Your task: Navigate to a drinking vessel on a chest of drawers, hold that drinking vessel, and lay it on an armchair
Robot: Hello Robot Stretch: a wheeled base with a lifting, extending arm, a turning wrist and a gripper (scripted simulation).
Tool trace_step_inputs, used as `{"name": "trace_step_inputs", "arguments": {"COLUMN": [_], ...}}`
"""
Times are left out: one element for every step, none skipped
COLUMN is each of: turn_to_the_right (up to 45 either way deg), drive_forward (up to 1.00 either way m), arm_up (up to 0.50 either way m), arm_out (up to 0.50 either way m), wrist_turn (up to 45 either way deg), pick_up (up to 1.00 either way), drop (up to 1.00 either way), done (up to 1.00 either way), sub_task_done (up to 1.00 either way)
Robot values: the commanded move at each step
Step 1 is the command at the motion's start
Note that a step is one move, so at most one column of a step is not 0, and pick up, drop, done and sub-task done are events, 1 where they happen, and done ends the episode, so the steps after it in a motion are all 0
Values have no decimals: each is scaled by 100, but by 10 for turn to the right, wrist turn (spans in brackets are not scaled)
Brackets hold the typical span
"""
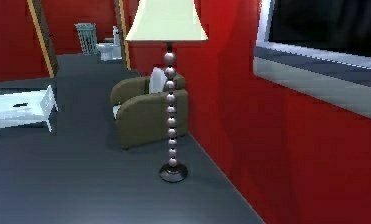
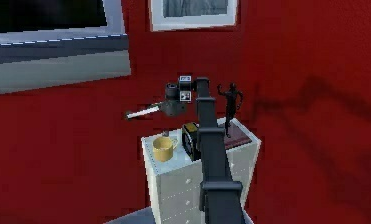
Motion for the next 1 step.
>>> {"name": "trace_step_inputs", "arguments": {"turn_to_the_right": [0], "drive_forward": [0], "arm_up": [0], "arm_out": [0], "wrist_turn": [150], "pick_up": [0], "drop": [0], "done": [0], "sub_task_done": [0]}}
